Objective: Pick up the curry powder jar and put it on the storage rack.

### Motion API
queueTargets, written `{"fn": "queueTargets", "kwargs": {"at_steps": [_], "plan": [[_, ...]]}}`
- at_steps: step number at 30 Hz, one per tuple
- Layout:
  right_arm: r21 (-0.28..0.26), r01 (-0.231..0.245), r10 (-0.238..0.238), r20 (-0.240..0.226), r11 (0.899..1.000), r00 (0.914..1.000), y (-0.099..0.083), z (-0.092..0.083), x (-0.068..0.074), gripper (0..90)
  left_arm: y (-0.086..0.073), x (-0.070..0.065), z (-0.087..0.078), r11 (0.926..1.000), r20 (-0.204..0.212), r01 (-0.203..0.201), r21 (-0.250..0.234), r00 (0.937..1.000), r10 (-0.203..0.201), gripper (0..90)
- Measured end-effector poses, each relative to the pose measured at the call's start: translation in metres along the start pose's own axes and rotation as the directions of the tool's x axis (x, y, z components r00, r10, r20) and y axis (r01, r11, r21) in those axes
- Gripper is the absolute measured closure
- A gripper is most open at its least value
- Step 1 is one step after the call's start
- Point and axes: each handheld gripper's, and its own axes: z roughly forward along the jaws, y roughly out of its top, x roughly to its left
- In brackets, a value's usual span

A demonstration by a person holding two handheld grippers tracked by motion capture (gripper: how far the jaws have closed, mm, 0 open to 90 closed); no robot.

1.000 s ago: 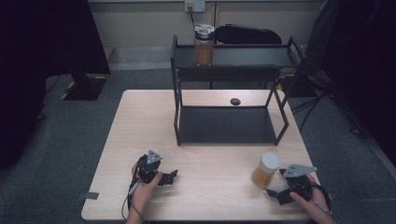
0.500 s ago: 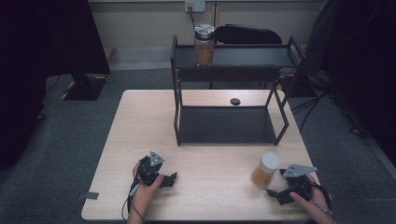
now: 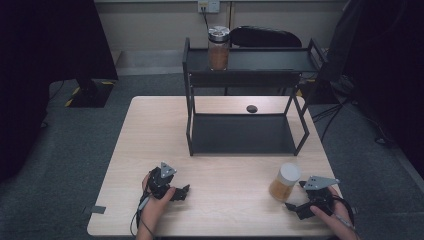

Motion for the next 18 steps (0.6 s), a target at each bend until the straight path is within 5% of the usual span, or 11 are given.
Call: {"fn": "queueTargets", "kwargs": {"at_steps": [18], "plan": [[-0.021,0.027,-0.028,-0.042,0.999,0.9987,0.006,-0.010,-0.004,1.9,0.000,0.000,0.000,1.0000,0.000,0.000,0.000,1.0000,0.000,0.1]]}}
